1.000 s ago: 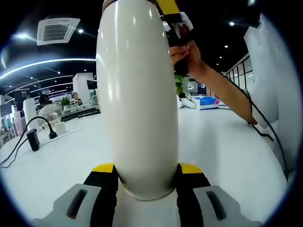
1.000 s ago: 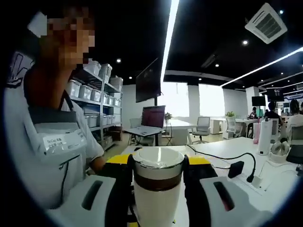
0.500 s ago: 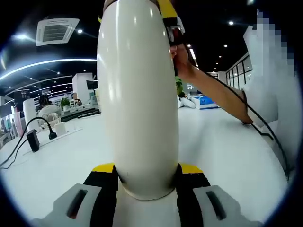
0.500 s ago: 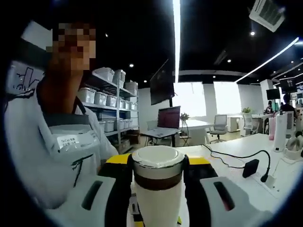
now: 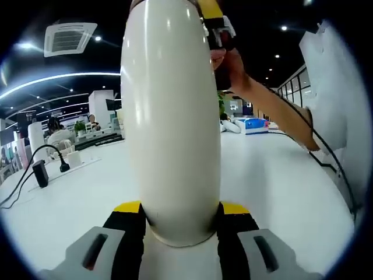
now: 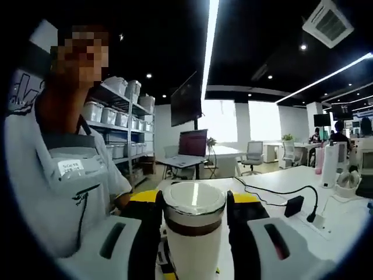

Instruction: Grasp the water cup twist off the cup lid place the cup lid on the table

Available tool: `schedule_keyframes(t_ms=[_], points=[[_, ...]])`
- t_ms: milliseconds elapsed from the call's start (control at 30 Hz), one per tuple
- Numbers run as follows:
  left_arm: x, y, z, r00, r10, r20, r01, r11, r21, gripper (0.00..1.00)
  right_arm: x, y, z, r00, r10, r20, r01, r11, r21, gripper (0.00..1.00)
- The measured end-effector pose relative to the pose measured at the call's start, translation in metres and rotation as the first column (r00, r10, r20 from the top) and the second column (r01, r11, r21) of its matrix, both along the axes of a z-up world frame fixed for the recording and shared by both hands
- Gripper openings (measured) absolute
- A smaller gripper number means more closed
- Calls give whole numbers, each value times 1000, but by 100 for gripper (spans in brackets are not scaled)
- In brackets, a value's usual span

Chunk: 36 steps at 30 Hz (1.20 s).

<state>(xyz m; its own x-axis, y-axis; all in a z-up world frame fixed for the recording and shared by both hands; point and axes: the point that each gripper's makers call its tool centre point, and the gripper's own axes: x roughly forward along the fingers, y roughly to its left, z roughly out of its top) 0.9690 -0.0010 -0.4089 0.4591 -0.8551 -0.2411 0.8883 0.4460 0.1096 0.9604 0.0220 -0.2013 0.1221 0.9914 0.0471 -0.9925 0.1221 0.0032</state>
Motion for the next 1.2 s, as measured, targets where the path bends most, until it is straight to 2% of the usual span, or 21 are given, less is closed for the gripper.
schedule_keyframes(t_ms=[133, 300, 433, 500, 533, 567, 633, 767, 867, 967, 1000, 1067, 1100, 1133, 1167, 1200], points=[[0, 0, 0, 1000, 0, 1, 0, 1000, 0, 49, -5, -1, 6, 999, -48, 8, 48, 999, 15, 49], [-2, 0, 1, 1000, 0, 2, 0, 1000, 1, 49, -18, -1, 10, 985, -165, 57, 165, 986, -5, 63], [-2, 0, 2, 1000, 1, 2, -1, 1000, 1, 49, -19, -5, 13, 952, -297, 77, 297, 955, 7, 72], [-2, 0, 2, 1000, 1, 2, -1, 1000, 1, 49, -18, -8, 13, 928, -368, 59, 368, 930, 16, 75], [-3, 0, 2, 1000, 1, 2, -1, 1000, 1, 49, -17, -10, 10, 900, -427, 89, 428, 904, -2, 75], [-2, 0, 2, 1000, 1, 2, -1, 1000, 1, 49, -18, -10, 10, 894, -438, 92, 440, 898, 1, 76], [-3, 0, 2, 1000, 2, 2, -2, 1000, 1, 49, -21, -8, 5, 846, -523, 106, 526, 850, -4, 77], [-3, 0, 2, 1000, 3, 2, -3, 1000, 1, 49, -29, 2, -8, 766, -624, 156, 636, 770, -44, 80], [-3, 0, 2, 1000, 4, 3, -4, 1000, 1, 49, -28, 4, 0, 691, -707, 151, 715, 699, 0, 83], [-3, 0, 2, 1000, 5, 3, -5, 1000, 1, 49, -21, 0, 7, 597, -797, 89, 795, 603, 61, 83], [-4, 0, 2, 1000, 5, 3, -5, 1000, 1, 49, -19, 0, 7, 575, -816, 65, 813, 578, 73, 83], [-4, 0, 2, 1000, 5, 4, -5, 1000, 2, 49, -16, -1, 5, 546, -837, 39, 834, 547, 73, 82], [-4, 0, 2, 1000, 5, 5, -5, 1000, 2, 49, -13, -2, 1, 515, -857, 20, 855, 515, 61, 82], [-4, 0, 2, 1000, 5, 4, -5, 1000, 1, 49, -11, -3, -1, 498, -867, 7, 866, 497, 60, 82], [-4, 0, 2, 1000, 6, 4, -6, 1000, 2, 49, -9, -2, -1, 494, -870, -8, 868, 492, 67, 82], [-4, 0, 2, 1000, 6, 5, -6, 1000, 2, 49, -7, -2, -1, 487, -871, -56, 872, 483, 81, 82]])
